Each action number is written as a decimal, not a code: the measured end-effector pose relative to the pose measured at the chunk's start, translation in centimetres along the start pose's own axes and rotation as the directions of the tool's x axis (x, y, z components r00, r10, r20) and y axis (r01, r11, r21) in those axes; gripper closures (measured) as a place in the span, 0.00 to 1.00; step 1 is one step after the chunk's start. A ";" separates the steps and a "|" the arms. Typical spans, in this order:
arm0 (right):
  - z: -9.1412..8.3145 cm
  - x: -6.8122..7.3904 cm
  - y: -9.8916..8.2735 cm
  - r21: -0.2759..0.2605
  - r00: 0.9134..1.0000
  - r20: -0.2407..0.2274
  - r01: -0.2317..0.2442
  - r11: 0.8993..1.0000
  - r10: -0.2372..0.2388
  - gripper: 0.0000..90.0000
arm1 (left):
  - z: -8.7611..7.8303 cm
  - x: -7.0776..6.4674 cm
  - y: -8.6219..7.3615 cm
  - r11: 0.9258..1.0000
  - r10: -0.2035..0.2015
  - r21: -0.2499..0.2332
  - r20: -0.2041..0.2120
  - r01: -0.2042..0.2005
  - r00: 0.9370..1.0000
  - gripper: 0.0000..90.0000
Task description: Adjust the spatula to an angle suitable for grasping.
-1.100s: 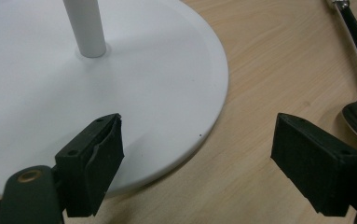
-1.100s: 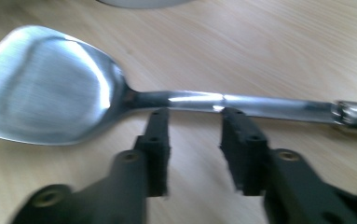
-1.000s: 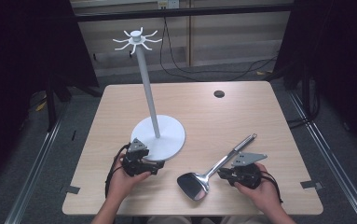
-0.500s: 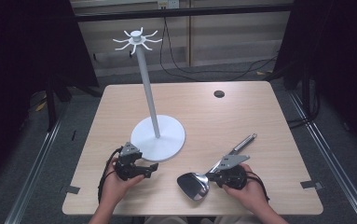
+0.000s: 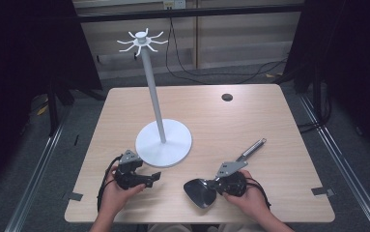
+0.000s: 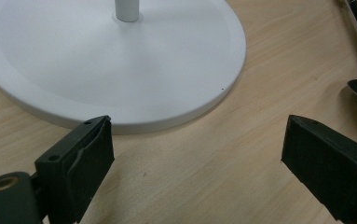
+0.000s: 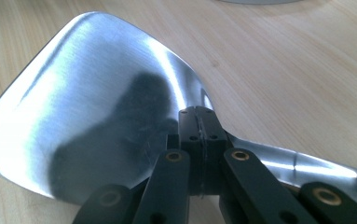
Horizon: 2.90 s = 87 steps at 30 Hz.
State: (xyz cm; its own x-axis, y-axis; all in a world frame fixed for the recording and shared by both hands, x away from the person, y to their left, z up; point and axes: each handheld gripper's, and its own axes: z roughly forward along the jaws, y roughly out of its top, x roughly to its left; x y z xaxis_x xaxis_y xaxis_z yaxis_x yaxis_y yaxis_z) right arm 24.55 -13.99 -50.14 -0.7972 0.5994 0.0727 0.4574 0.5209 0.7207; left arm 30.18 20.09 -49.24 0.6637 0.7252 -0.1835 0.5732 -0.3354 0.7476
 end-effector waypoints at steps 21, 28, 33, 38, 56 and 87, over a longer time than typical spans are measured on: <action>2.3 0.4 1.6 -0.038 0.999 0.002 -0.048 0.998 0.048 1.00 | -0.1 0.2 0.2 1.000 -0.016 -0.008 0.016 0.016 1.000 0.08; 3.6 1.0 2.6 -0.045 0.999 -0.011 -0.039 0.998 0.039 1.00 | -0.1 -0.1 1.0 1.000 -0.013 -0.027 0.032 0.014 0.999 0.08; 5.0 2.3 3.5 -0.066 0.999 -0.040 -0.033 0.997 0.030 1.00 | 0.0 -0.1 1.1 1.000 -0.024 -0.019 0.045 0.025 0.999 0.08; 5.8 3.3 4.2 -0.063 0.999 -0.041 -0.015 0.998 0.012 1.00 | -0.2 0.2 1.1 0.999 -0.029 -0.025 0.037 0.030 0.999 0.08; 1.1 -0.5 2.4 -0.077 0.996 0.006 -0.086 0.993 0.087 0.88 | 0.4 -1.0 2.0 1.000 0.025 0.003 0.060 -0.025 0.998 0.09; -5.5 -5.2 -2.8 -0.097 0.958 0.141 -0.236 0.967 0.248 0.30 | 4.5 -7.2 6.7 0.954 0.214 0.162 0.225 -0.253 0.951 0.26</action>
State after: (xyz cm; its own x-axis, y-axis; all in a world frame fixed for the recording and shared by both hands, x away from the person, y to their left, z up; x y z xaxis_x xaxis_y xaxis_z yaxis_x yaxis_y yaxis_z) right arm 25.23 -21.89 -48.75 -0.5951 0.7893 0.1511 0.5921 0.3035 0.7465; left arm 31.40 9.96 -45.77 0.8616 0.4823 -0.1582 0.4567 -0.6007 0.6561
